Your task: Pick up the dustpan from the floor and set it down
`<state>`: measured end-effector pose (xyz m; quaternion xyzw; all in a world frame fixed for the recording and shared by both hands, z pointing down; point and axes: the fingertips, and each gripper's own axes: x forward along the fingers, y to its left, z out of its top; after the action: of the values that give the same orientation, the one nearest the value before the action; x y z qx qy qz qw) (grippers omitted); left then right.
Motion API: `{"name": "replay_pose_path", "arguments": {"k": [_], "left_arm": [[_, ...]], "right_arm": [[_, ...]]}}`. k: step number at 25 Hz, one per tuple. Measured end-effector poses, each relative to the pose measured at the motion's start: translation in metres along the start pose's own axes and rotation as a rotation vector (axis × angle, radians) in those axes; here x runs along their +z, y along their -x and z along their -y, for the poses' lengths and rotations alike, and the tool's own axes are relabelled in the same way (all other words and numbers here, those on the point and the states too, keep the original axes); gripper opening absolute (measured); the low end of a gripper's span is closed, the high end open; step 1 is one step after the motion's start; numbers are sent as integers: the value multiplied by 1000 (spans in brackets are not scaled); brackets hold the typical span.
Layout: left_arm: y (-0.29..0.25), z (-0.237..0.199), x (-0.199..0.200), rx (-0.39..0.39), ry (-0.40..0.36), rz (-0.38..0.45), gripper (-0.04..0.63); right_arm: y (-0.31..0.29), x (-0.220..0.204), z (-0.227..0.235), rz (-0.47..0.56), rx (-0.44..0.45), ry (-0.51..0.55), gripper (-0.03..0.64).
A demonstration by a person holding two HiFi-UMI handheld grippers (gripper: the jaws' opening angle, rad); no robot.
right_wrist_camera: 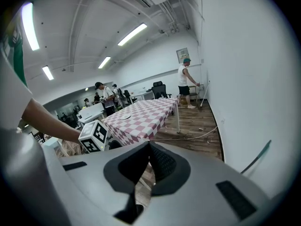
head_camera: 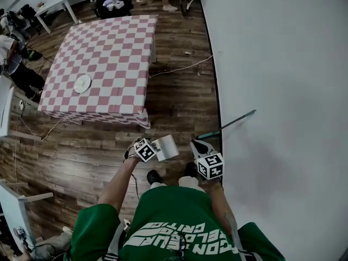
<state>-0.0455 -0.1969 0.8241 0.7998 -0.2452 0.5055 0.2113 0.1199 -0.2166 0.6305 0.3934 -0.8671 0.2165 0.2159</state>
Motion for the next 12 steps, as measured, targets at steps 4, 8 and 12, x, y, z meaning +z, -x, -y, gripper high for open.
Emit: {"name": "replay_pose_path", "arguments": {"k": [4, 8, 12], "left_arm": [[-27, 3, -6, -22, -59, -96, 216], [-48, 6, -13, -40, -102, -171, 216], [-67, 9, -22, -66, -140, -232, 216]], "right_arm": [[4, -9, 6, -14, -14, -20, 8], [7, -20, 9, -34, -21, -49, 8], [4, -33, 8, -61, -15, -61, 8]]}}
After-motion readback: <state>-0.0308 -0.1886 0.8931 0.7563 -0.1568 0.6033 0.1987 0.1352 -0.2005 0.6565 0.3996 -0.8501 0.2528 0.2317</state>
